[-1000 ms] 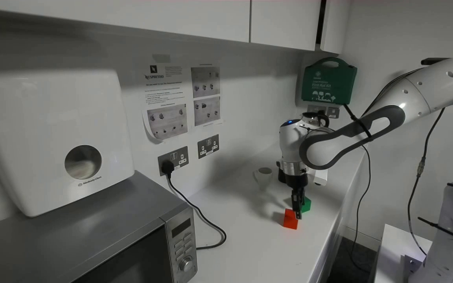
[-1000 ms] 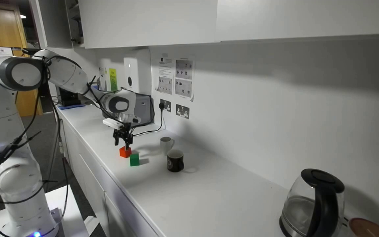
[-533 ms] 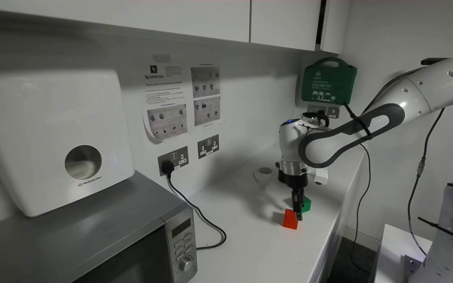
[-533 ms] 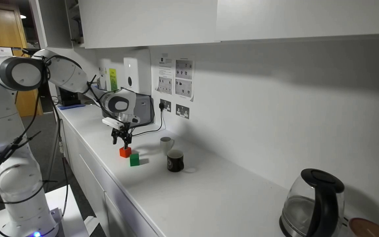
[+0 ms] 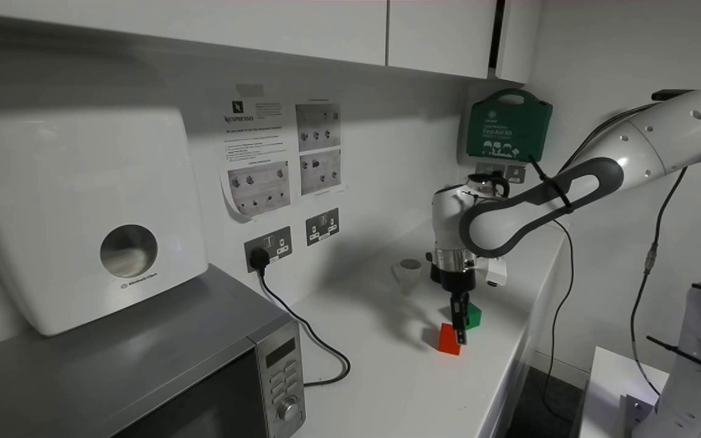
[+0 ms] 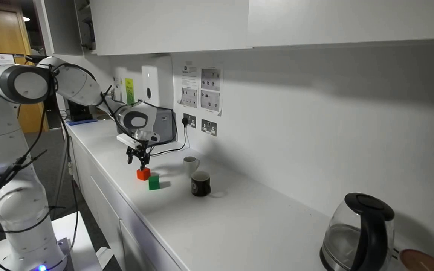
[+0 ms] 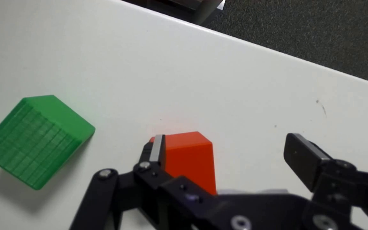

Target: Put the green cube on the counter top and the orange cube on top

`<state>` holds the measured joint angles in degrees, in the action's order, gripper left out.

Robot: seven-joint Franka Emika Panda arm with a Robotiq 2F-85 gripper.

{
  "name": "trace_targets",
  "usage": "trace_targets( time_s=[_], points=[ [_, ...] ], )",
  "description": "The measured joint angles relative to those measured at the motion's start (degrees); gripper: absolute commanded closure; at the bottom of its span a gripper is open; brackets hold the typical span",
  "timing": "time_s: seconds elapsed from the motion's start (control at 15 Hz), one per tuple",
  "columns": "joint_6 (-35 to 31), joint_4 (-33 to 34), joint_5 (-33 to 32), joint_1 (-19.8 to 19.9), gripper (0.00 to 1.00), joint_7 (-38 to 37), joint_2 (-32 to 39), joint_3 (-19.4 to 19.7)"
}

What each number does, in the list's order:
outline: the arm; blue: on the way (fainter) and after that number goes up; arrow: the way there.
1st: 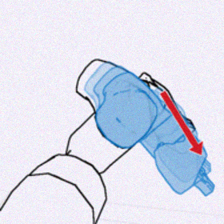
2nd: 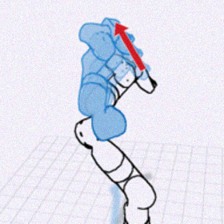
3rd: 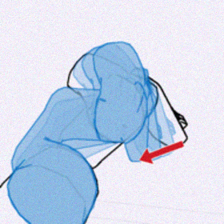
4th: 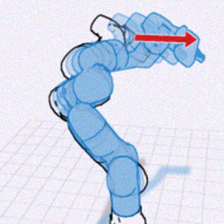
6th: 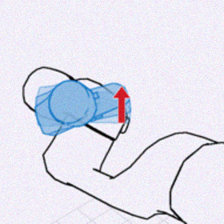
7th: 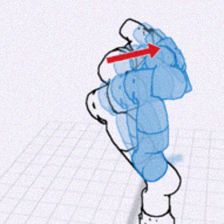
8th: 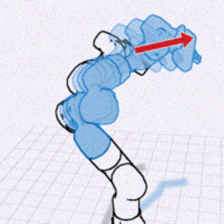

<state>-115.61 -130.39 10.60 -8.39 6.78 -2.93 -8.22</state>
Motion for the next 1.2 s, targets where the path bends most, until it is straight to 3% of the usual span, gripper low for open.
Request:
trace_targets(
  time_s=[1.2],
  points=[
    [-3.09, 1.61, -3.67, 0.03, 0.0, 0.81, 2.73, -0.18]
  ],
)
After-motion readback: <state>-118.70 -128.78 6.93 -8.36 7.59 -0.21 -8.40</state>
